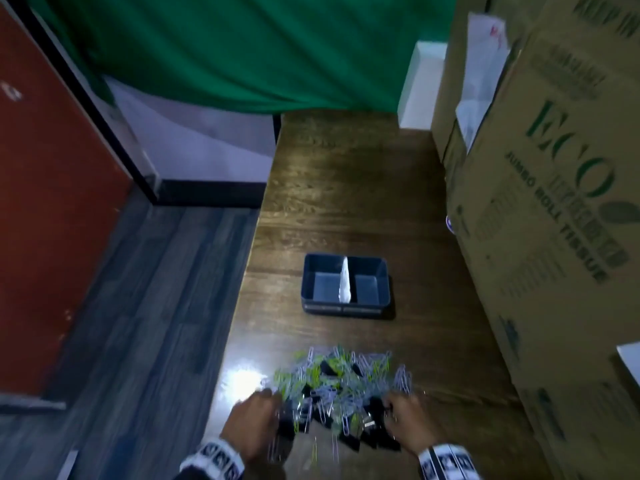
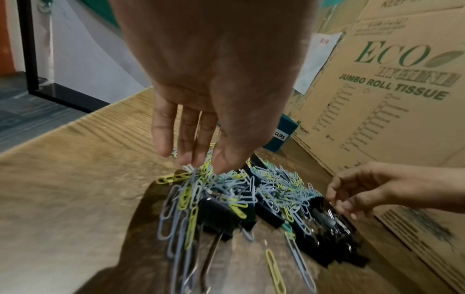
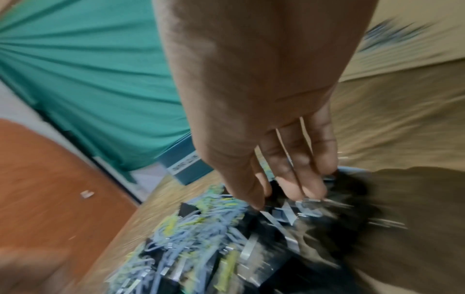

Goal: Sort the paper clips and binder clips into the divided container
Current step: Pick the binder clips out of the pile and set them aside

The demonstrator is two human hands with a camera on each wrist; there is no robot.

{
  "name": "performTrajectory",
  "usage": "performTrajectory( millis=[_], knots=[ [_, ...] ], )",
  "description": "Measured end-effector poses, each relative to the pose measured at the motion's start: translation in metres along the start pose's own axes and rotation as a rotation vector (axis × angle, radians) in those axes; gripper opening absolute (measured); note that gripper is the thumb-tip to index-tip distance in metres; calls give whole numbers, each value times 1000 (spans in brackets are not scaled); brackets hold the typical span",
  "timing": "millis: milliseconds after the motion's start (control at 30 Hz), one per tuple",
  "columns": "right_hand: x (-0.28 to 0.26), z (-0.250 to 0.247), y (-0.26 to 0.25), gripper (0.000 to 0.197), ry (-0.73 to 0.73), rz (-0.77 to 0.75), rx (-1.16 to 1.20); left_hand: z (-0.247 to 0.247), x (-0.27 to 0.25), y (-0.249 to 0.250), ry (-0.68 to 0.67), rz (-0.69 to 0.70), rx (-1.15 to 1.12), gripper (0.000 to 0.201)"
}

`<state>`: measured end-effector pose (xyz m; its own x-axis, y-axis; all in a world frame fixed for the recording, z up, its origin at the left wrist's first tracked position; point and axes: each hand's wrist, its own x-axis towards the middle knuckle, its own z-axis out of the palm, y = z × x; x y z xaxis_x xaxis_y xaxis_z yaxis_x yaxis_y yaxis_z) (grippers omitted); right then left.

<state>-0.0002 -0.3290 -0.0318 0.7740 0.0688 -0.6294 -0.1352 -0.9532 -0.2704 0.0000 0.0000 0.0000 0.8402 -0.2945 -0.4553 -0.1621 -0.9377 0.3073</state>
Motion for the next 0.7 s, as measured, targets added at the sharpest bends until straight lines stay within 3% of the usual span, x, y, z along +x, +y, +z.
performTrajectory(
  millis=[100,200,367,533,700],
  knots=[
    [12,-21,-26,41,58,-41,-21,-8,35,15,57,20,-47,50],
    [18,-33,-41,43,62,-51,-58,-4,52,23,42,15,-78,61],
    [30,-33,-50,50,119,-168,-16,9,77,38,72,107,-35,54],
    [42,-23,-57,42,166,-184,-40,17,98,51,121,162,5,40],
    [51,-21,-52,44,254,-186,-11,26,108,60,135,165,35,43]
  ],
)
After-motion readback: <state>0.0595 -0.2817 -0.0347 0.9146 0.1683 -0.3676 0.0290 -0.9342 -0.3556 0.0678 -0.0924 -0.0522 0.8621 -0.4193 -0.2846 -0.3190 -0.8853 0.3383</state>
